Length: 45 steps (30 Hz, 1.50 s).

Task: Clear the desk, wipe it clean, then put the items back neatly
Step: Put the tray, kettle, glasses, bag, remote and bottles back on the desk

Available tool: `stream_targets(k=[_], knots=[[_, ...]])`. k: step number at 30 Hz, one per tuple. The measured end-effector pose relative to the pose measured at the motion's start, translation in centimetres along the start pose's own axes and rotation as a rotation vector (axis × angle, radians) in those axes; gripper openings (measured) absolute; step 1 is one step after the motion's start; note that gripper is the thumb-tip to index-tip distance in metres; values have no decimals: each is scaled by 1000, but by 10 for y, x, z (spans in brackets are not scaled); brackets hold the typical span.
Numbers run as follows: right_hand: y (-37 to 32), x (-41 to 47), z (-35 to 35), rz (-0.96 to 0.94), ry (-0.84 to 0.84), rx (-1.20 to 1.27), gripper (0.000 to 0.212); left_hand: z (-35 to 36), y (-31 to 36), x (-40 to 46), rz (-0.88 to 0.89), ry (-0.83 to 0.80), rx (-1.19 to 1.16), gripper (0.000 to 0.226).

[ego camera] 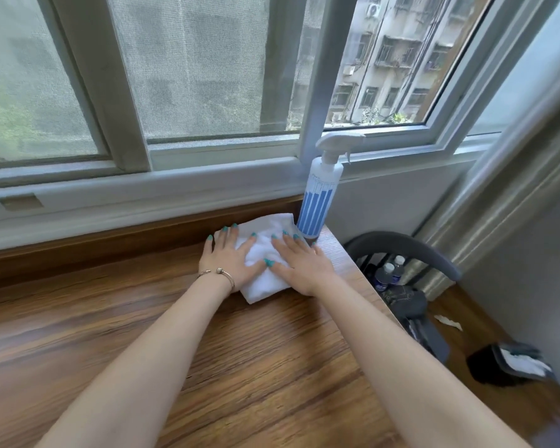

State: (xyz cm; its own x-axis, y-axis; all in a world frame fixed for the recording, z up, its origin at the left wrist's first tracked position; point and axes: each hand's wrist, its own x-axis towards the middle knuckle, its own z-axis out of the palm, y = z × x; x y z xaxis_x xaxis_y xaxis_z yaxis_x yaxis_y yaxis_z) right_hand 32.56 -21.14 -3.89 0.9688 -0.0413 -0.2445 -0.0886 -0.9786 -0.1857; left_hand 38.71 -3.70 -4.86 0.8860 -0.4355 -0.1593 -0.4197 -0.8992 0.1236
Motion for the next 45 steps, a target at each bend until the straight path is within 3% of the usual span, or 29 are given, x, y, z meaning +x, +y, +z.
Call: stream_targets(k=[9,13,16,22,27,30,33,38,45], knots=[[25,-64,-10,69,125,210,68,-9,47,-22,237,104,-108,70],[53,-101,-17,106,196,183,68,-8,87,-31,368,159,-72,89],[85,-130,-17,142,220,173,68,1,124,-34,454,215,-51,87],[164,-193,-11,269,204,232,75,20,211,-45,452,79,-50,68],[245,-255,11,426,165,498,72,39,304,-68,522,-31,-212,78],[293,-293,31,500,130,521,68,54,366,-82,543,-153,-256,75],[333,-329,49,548,102,558,63,77,421,-93,535,-295,-347,70],[387,-367,72,654,57,747,33,127,474,-111,412,-462,-659,46],[442,-355,102,705,-17,858,32,197,494,-84,150,-489,-861,41]])
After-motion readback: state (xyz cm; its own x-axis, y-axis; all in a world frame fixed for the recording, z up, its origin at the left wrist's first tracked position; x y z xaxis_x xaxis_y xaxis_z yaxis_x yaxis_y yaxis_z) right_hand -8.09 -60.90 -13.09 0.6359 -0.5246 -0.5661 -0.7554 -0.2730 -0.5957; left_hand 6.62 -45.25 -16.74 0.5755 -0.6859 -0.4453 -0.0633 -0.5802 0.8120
